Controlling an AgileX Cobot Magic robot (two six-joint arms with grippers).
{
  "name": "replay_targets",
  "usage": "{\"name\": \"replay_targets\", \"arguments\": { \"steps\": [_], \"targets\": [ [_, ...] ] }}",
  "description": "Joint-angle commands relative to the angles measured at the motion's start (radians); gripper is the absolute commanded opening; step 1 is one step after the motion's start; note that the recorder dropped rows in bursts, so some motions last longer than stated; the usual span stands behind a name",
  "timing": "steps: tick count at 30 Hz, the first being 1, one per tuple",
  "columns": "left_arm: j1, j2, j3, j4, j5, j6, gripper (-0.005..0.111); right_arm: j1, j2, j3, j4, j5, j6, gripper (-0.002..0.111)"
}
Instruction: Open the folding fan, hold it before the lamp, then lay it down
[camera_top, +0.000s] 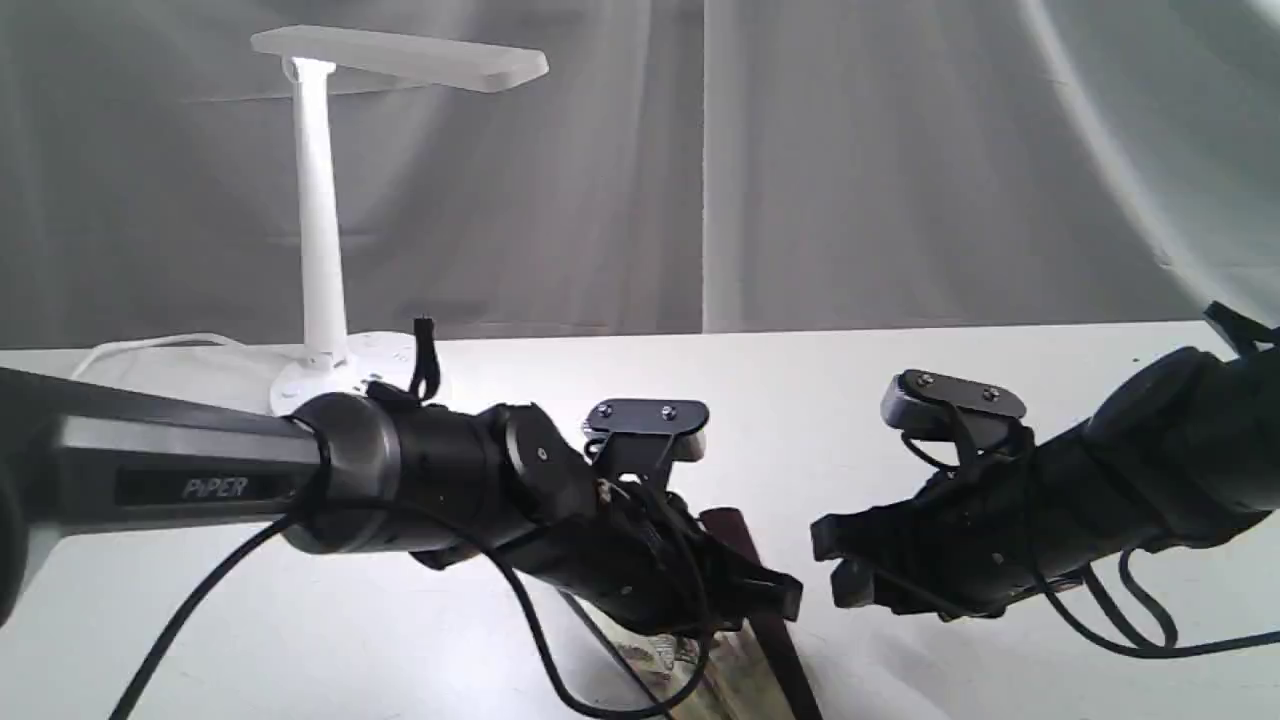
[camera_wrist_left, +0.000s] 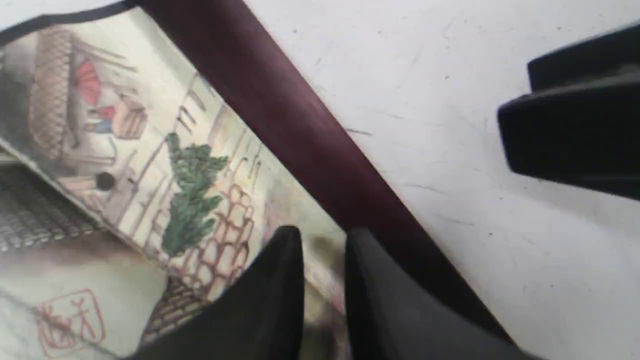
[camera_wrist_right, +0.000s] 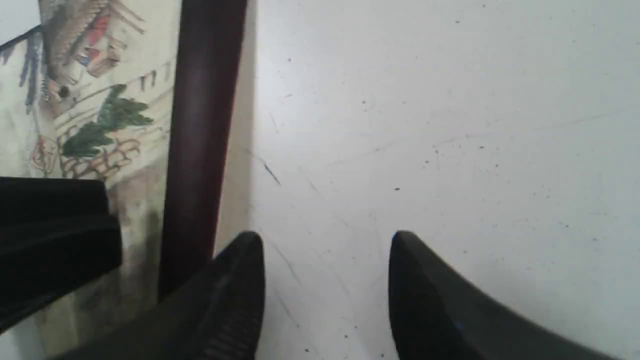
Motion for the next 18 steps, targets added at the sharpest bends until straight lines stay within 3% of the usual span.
{"name": "replay_targets", "arguments": {
  "steps": [1,14,18],
  "targets": [
    [0.029,-0.002,0.005,0.019,0.071,0.001,0.019,0.003,-0.002,-0.006,0.003,0.0,0.011,0.041],
    [0.034,-0.017,0.005,0.022,0.083,0.008,0.019,0.005,-0.001,-0.006,0.1,0.104,0.003,0.041],
    [0.034,-0.017,0.005,0.022,0.083,0.031,0.019,0.005,0.013,-0.006,0.196,0.205,-0.114,0.049]
  ]
}}
